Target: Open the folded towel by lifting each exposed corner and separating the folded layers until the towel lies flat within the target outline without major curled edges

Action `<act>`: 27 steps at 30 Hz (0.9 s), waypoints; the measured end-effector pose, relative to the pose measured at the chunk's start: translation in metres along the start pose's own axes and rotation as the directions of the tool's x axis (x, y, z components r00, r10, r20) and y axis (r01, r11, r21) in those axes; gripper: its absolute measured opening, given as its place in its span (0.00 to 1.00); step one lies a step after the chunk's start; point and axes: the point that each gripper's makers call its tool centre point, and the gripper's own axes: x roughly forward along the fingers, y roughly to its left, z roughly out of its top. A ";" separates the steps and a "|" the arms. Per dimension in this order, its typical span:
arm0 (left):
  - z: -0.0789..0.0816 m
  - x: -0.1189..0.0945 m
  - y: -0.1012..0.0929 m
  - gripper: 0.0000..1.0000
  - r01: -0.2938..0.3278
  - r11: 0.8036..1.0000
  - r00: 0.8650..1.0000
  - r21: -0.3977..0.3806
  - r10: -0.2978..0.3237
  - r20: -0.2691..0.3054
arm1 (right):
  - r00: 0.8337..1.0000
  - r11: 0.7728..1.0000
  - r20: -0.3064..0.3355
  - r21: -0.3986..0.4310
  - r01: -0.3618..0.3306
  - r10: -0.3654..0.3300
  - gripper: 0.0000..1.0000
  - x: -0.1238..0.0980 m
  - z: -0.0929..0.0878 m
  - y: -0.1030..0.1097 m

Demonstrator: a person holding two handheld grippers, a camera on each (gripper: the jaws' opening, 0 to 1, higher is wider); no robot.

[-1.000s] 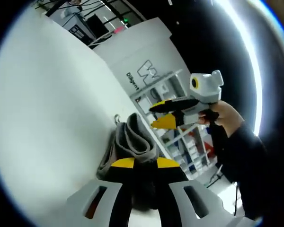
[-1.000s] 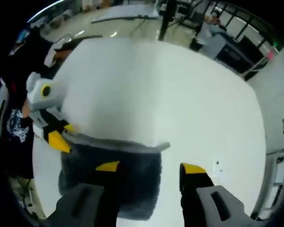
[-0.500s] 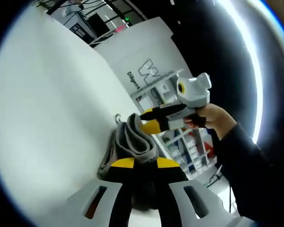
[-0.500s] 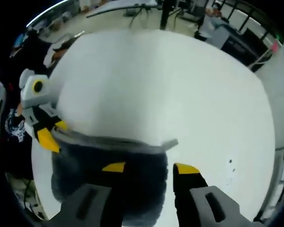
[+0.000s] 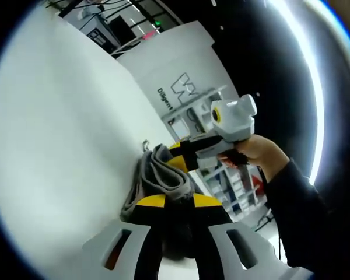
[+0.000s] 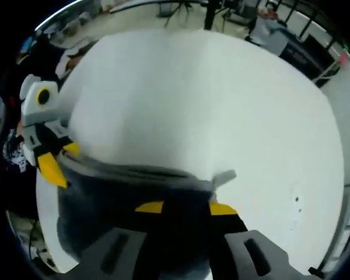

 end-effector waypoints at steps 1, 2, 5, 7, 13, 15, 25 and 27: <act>0.000 0.000 0.000 0.12 0.001 1.000 1.000 -0.001 -0.001 0.001 | 1.000 1.000 0.003 0.010 -0.002 0.002 0.21 0.001 0.000 -0.001; 0.000 0.000 0.000 0.12 0.002 1.000 1.000 -0.003 -0.002 0.001 | 1.000 1.000 0.008 0.021 -0.007 0.006 0.21 0.002 0.000 0.000; 0.000 -0.001 -0.001 0.12 0.002 1.000 1.000 -0.003 -0.002 0.001 | 1.000 1.000 0.011 0.025 -0.011 0.011 0.19 0.002 -0.001 0.002; 0.000 -0.001 -0.001 0.12 0.002 1.000 1.000 -0.002 -0.002 0.000 | 1.000 1.000 0.014 -0.005 -0.005 0.005 0.16 -0.001 0.000 0.002; -0.001 -0.001 -0.006 0.10 0.029 1.000 1.000 -0.001 -0.029 -0.012 | 1.000 1.000 0.016 -0.007 -0.010 0.010 0.04 -0.009 0.000 0.003; -0.002 -0.001 -0.009 0.09 0.042 0.999 0.999 -0.001 -0.042 -0.021 | 1.000 1.000 0.014 -0.004 -0.021 0.021 0.03 -0.010 -0.001 0.005; 0.003 0.000 -0.024 0.08 0.082 0.996 0.997 0.028 -0.082 -0.007 | 0.999 1.000 0.039 -0.019 0.001 0.000 0.02 -0.028 0.003 0.004; 0.004 0.000 -0.028 0.07 0.093 0.995 0.996 0.035 -0.093 -0.007 | 0.999 1.000 0.047 -0.018 0.011 -0.010 0.02 -0.033 0.003 0.003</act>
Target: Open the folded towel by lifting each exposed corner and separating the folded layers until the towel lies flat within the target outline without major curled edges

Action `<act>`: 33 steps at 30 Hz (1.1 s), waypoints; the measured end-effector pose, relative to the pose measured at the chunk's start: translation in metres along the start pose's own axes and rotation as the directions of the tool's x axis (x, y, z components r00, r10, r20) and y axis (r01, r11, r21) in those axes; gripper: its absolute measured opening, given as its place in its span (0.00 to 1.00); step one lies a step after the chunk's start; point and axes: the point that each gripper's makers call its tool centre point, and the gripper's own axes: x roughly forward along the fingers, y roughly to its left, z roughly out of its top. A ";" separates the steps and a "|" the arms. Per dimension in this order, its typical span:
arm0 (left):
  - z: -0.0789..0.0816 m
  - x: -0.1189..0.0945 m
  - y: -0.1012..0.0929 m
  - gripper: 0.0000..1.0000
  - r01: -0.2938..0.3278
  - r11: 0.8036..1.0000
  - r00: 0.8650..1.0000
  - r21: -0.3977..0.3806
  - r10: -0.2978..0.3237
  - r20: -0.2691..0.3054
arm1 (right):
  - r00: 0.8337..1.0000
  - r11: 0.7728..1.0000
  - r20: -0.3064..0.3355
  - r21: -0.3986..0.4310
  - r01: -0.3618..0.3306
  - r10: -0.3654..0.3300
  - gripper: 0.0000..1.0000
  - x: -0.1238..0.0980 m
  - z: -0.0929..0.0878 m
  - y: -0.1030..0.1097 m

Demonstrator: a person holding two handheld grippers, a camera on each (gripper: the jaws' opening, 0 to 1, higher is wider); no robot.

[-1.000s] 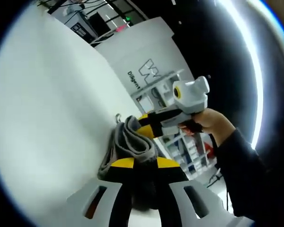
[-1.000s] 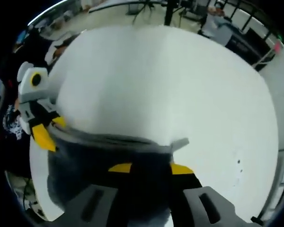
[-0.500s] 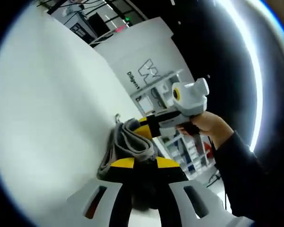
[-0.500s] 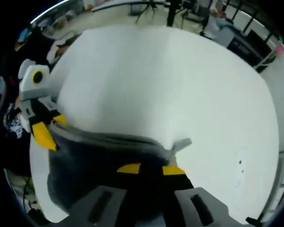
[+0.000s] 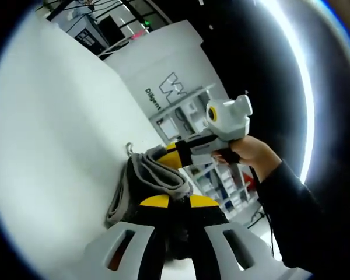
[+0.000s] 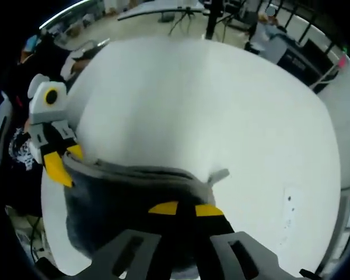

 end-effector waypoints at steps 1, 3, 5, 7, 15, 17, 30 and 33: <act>0.001 0.000 -0.001 0.07 0.002 1.000 1.000 0.002 -0.002 0.001 | 1.000 1.000 0.004 -0.001 0.006 -0.006 0.02 -0.002 0.000 -0.001; 0.003 0.001 -0.004 0.07 0.009 1.000 1.000 0.005 -0.009 0.005 | 1.000 1.000 0.011 0.000 0.017 -0.017 0.01 -0.007 0.000 -0.002; 0.005 0.002 -0.008 0.07 0.020 1.000 1.000 0.013 -0.020 0.007 | 0.999 1.000 0.018 0.002 0.026 -0.026 0.01 -0.010 0.000 -0.002; 0.005 0.003 -0.013 0.07 0.029 0.999 1.000 0.024 -0.029 0.005 | 0.999 0.999 0.021 0.001 0.035 -0.035 0.02 -0.013 0.000 -0.002; 0.008 0.006 -0.021 0.08 0.046 0.996 0.999 0.075 -0.047 0.006 | 0.996 0.996 0.021 -0.028 0.090 -0.089 0.02 -0.025 0.000 -0.004; 0.010 0.006 -0.025 0.08 0.053 0.995 0.998 0.084 -0.054 0.009 | 0.995 0.994 0.032 -0.032 0.101 -0.100 0.02 -0.029 0.002 -0.005; 0.010 0.011 -0.045 0.08 0.105 0.973 0.994 0.205 -0.098 -0.045 | 0.988 0.989 0.062 -0.036 0.141 -0.139 0.02 -0.044 -0.003 -0.011; 0.013 0.011 -0.047 0.08 0.109 0.970 0.994 0.217 -0.101 -0.047 | 0.985 0.987 0.077 -0.030 0.156 -0.154 0.02 -0.050 -0.004 -0.011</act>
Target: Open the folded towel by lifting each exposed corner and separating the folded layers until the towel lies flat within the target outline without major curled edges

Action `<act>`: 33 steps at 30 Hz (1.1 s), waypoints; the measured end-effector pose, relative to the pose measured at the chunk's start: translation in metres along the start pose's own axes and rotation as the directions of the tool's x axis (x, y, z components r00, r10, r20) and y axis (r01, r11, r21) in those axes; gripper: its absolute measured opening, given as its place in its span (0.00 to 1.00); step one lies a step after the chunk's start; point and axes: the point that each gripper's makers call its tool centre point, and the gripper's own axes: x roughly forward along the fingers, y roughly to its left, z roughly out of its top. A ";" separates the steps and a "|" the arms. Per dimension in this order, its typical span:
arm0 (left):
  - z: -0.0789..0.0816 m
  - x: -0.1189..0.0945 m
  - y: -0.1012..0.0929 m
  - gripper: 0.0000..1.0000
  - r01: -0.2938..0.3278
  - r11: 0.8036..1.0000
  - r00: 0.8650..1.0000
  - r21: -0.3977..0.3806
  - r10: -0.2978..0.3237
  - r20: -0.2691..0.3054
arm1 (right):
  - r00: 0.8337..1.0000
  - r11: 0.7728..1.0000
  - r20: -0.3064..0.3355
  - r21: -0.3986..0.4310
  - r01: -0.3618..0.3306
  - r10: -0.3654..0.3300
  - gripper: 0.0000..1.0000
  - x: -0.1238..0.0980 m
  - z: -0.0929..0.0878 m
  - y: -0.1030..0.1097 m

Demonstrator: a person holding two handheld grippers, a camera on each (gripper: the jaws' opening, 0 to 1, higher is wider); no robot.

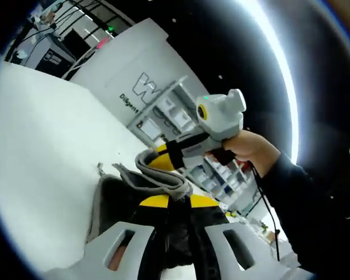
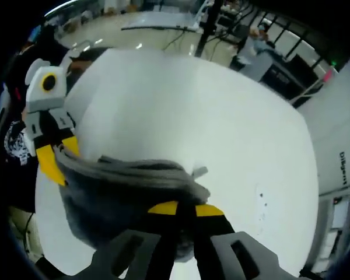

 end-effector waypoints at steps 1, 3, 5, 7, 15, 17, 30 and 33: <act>0.000 0.000 0.000 0.08 0.001 1.000 1.000 0.002 -0.001 0.000 | 1.000 1.000 0.006 0.002 0.003 -0.003 0.02 -0.001 0.000 -0.001; -0.002 0.000 -0.001 0.08 0.001 1.000 1.000 0.016 -0.001 -0.001 | 1.000 1.000 0.008 0.006 0.004 -0.005 0.02 -0.002 0.000 -0.001; -0.003 0.001 -0.001 0.08 -0.002 1.000 1.000 0.022 0.002 -0.003 | 1.000 1.000 0.000 0.003 0.009 -0.009 0.02 -0.003 -0.001 0.000; -0.004 0.001 -0.003 0.08 0.000 1.000 1.000 0.025 0.000 -0.004 | 1.000 1.000 0.000 -0.006 0.014 -0.014 0.02 -0.005 0.000 0.001; -0.002 0.002 -0.021 0.08 0.039 0.990 0.999 0.137 -0.040 0.001 | 1.000 1.000 0.008 -0.029 0.011 -0.011 0.02 -0.009 0.004 0.008; -0.002 0.003 -0.020 0.08 0.040 0.990 0.999 0.137 -0.040 -0.002 | 1.000 0.999 0.005 -0.030 0.017 -0.017 0.02 -0.010 0.001 0.008; -0.005 0.012 -0.036 0.09 0.073 0.979 0.997 0.191 -0.069 -0.025 | 0.999 0.999 0.026 -0.018 0.032 -0.031 0.03 -0.018 -0.008 0.005; -0.005 0.014 -0.041 0.09 0.079 0.976 0.997 0.204 -0.075 -0.028 | 0.998 1.000 0.051 -0.007 0.027 -0.026 0.03 -0.019 -0.009 0.006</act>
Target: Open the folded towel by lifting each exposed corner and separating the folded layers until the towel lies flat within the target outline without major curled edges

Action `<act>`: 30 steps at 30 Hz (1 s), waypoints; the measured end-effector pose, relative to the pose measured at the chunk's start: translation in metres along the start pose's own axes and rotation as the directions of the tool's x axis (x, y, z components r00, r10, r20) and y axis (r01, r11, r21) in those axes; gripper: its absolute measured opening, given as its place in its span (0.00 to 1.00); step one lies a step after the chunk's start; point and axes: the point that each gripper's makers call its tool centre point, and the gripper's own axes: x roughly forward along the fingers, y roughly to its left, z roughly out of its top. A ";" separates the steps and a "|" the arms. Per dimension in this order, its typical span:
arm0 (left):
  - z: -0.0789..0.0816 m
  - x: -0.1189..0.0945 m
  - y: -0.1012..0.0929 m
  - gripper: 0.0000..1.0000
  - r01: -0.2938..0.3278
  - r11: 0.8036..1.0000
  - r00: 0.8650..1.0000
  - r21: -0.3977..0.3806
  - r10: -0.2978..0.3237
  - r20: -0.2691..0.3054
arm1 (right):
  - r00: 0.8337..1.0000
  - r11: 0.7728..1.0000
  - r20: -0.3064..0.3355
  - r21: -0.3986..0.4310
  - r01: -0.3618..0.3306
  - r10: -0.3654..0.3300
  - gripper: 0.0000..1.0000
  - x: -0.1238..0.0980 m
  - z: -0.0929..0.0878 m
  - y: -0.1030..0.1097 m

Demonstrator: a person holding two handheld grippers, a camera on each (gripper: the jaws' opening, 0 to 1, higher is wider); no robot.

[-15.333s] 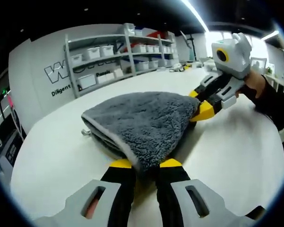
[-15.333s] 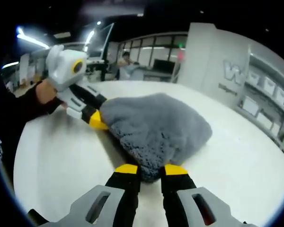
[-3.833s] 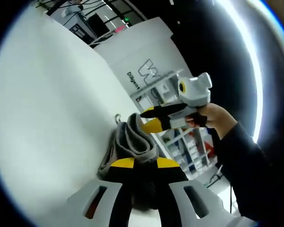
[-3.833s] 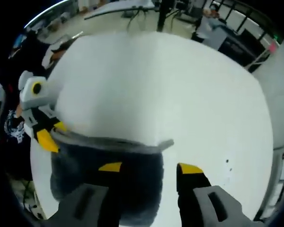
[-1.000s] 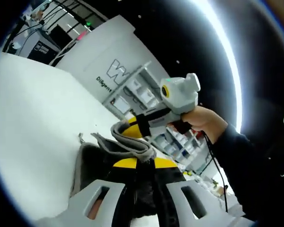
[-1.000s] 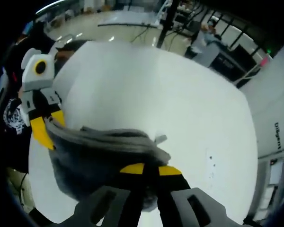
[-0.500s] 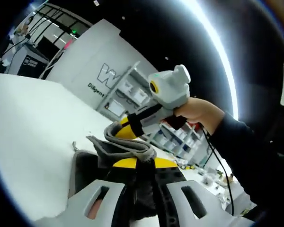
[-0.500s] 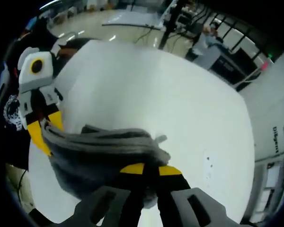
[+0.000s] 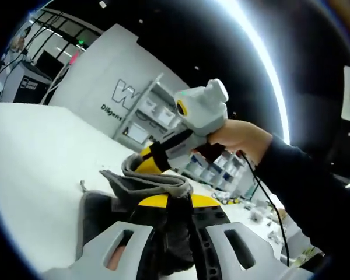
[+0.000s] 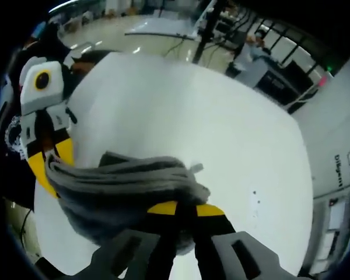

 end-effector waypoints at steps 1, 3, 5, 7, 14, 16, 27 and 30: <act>-0.001 0.000 -0.001 0.09 0.002 1.000 1.000 0.002 -0.002 -0.001 | 1.000 1.000 0.002 0.003 -0.002 0.002 0.03 0.000 -0.001 0.000; -0.003 0.002 -0.005 0.10 0.007 1.000 1.000 0.017 -0.007 -0.006 | 1.000 1.000 0.003 0.008 0.002 -0.002 0.03 -0.004 -0.005 0.000; -0.005 0.003 -0.009 0.09 0.015 0.999 1.000 0.040 -0.015 -0.012 | 1.000 1.000 0.009 0.016 0.003 -0.003 0.03 -0.008 -0.007 0.001; -0.006 0.005 -0.013 0.09 0.025 0.998 1.000 0.058 -0.024 -0.016 | 1.000 1.000 0.017 0.023 0.004 -0.005 0.03 -0.012 -0.008 0.001; -0.009 0.014 -0.027 0.09 0.048 0.992 0.999 0.118 -0.045 -0.028 | 0.999 0.998 0.045 0.059 0.026 -0.029 0.03 -0.026 -0.023 -0.001; -0.011 0.017 -0.030 0.09 0.057 0.989 0.998 0.139 -0.052 -0.041 | 0.998 0.997 0.053 0.072 0.030 -0.034 0.03 -0.028 -0.027 -0.001; -0.033 0.029 -0.048 0.09 0.097 0.976 0.991 0.193 -0.076 -0.113 | 0.996 0.994 0.082 0.103 0.032 -0.041 0.03 -0.037 -0.052 -0.001; -0.037 0.030 -0.053 0.09 0.105 0.971 0.989 0.215 -0.080 -0.123 | 0.995 0.993 0.086 0.112 0.039 -0.049 0.03 -0.040 -0.058 0.000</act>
